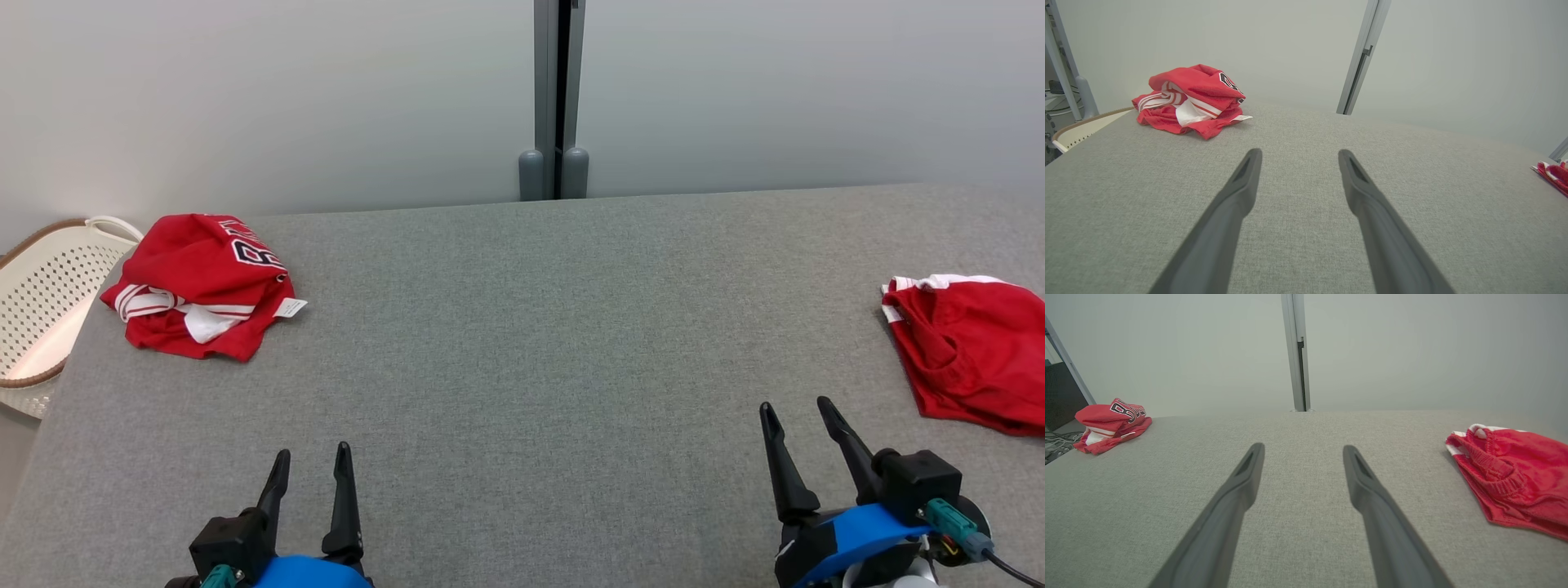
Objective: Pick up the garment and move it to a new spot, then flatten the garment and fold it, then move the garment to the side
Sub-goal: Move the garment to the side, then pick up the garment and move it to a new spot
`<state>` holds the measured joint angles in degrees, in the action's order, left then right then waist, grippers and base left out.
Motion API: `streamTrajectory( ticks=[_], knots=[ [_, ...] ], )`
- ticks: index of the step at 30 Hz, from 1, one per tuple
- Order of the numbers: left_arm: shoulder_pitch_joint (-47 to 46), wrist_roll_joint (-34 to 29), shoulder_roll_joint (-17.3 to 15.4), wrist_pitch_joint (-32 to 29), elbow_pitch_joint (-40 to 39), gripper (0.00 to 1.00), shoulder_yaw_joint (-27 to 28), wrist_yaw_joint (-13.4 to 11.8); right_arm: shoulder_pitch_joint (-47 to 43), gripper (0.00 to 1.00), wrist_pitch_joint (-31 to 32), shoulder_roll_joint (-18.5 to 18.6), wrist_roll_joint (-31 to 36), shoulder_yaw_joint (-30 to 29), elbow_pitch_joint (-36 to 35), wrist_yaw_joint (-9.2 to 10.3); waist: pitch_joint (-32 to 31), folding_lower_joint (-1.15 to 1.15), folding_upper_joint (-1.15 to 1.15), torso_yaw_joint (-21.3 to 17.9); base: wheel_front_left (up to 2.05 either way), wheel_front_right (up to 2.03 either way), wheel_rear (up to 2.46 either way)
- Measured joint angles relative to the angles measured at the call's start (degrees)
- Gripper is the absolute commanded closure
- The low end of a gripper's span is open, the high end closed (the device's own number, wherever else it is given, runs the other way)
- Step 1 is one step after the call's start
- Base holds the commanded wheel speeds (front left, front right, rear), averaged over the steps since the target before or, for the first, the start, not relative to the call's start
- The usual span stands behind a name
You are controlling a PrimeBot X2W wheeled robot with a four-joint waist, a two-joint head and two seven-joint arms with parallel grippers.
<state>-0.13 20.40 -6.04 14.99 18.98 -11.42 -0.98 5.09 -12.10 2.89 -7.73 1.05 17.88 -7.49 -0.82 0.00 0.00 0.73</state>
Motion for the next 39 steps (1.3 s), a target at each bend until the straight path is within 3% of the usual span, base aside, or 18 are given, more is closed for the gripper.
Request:
streamTrajectory(
  ticks=[14, 20, 32, 39],
  knots=[
    [-0.27, -0.41, 0.3, 0.0, 0.1, 0.0, 0.15, 0.11, -0.85, 0.0, 0.41, 0.02, -0.09, -0.87, -0.67, 0.01, -0.04, 0.0, 0.01, 1.78, 0.0, 0.0, 0.0],
    [-1.13, -0.85, 0.18, 0.0, -0.38, 0.0, 0.21, 0.02, -1.07, 0.0, 0.35, 0.01, -0.13, -0.84, -1.83, 0.01, -0.46, 0.0, 0.01, 7.76, 0.0, 0.0, 0.0],
    [-1.15, -1.23, -1.05, 0.01, -1.08, 0.0, 1.52, -0.22, -0.9, 0.0, -0.18, -0.07, -1.57, 1.48, -1.88, 0.0, -0.67, 0.0, 0.01, 23.62, 0.0, 0.0, 0.0],
    [-0.63, -1.14, -1.58, 0.0, -1.66, 0.0, 1.88, -0.25, -0.73, 0.0, -0.59, -0.07, -2.3, 2.93, -1.12, 0.0, 0.26, 0.0, 0.01, 28.19, 0.0, 0.0, 0.0]
  ],
)
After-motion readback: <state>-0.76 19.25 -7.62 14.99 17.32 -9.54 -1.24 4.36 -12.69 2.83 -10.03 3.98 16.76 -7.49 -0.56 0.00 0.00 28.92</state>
